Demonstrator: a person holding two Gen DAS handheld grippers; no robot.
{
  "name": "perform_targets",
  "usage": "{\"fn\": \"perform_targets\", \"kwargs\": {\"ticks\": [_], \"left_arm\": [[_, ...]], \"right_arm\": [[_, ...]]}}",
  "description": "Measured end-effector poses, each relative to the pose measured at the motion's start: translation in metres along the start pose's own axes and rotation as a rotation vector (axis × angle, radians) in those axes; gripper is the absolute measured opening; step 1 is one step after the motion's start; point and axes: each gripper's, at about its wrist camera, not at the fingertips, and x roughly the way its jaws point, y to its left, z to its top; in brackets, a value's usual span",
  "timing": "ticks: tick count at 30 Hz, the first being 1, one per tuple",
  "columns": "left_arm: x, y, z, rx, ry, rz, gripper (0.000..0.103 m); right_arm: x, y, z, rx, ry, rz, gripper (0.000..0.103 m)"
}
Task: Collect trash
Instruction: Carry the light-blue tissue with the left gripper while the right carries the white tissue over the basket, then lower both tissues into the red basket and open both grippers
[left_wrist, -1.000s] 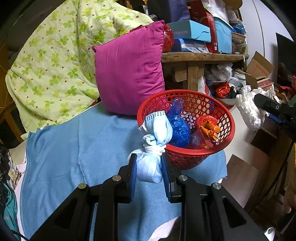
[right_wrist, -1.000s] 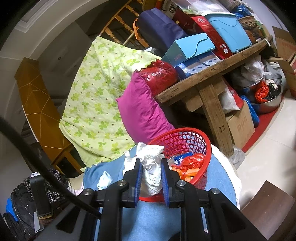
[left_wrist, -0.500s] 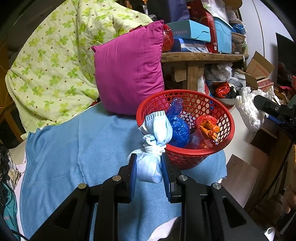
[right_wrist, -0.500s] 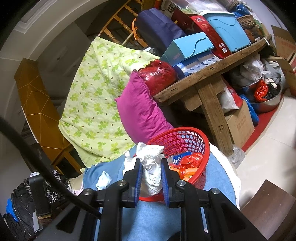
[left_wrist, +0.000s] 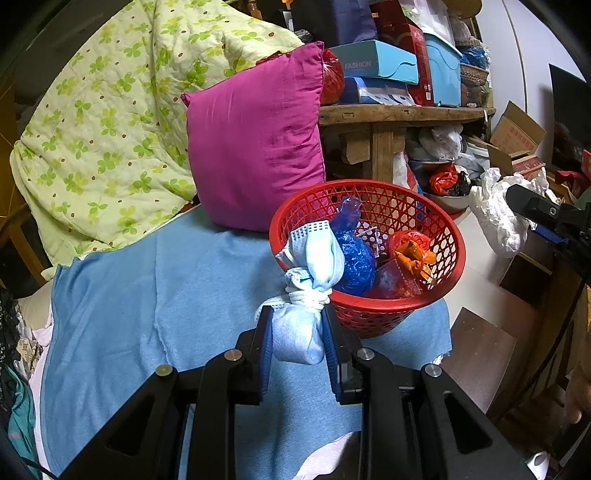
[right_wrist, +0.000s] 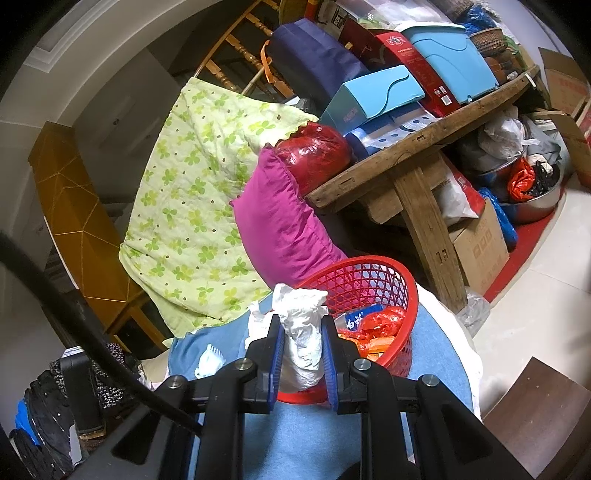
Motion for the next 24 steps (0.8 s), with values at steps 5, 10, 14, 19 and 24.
{"fn": "perform_targets", "kwargs": {"ticks": [5, 10, 14, 19, 24], "left_arm": [[-0.001, 0.0, 0.0, -0.001, -0.002, -0.001, 0.027], [-0.002, -0.001, 0.0, -0.004, -0.001, 0.0, 0.027], [-0.001, 0.001, 0.001, -0.006, 0.002, -0.002, 0.027], [0.0, 0.003, 0.005, -0.004, 0.0, -0.012, 0.027], [0.0, 0.007, 0.017, -0.004, -0.012, -0.034, 0.027]], "right_arm": [[-0.001, 0.0, 0.001, -0.003, -0.002, 0.005, 0.021], [0.0, 0.0, 0.001, -0.001, 0.003, 0.005, 0.021], [0.001, 0.001, 0.001, -0.003, 0.006, 0.005, 0.021], [0.004, 0.0, 0.002, -0.005, 0.008, 0.001, 0.021], [0.003, 0.0, 0.009, -0.02, -0.006, -0.005, 0.021]]}}
